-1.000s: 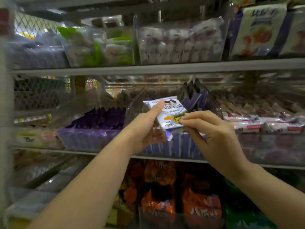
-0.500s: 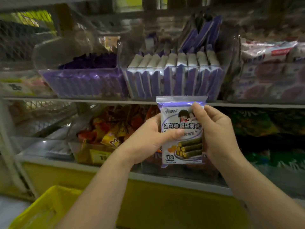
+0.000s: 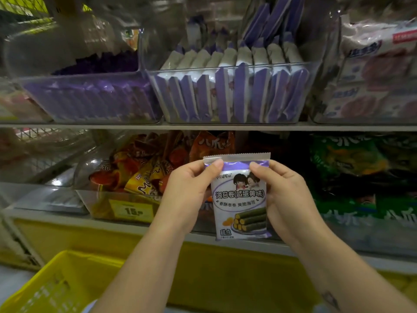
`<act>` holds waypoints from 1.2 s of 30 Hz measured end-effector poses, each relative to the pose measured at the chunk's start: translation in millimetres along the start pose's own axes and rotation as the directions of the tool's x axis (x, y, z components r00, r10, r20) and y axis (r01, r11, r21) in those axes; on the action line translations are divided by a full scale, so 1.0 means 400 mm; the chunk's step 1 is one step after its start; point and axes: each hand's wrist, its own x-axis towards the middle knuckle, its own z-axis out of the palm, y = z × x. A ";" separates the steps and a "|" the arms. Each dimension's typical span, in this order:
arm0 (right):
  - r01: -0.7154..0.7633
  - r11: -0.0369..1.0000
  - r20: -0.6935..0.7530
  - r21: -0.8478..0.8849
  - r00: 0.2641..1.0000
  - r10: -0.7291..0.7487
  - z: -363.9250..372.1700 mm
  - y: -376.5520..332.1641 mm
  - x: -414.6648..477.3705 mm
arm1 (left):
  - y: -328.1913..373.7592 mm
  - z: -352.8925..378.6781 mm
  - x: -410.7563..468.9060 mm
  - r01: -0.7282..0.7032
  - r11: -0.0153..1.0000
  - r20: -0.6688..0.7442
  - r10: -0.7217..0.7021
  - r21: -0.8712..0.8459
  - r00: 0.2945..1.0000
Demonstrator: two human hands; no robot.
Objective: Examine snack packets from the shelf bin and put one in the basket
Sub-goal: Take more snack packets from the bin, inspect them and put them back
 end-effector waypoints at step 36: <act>-0.466 0.885 0.272 -0.018 0.849 0.453 -0.090 -0.035 0.023 | -0.007 -0.059 -0.006 0.446 0.882 0.432 -0.346 -0.155 0.833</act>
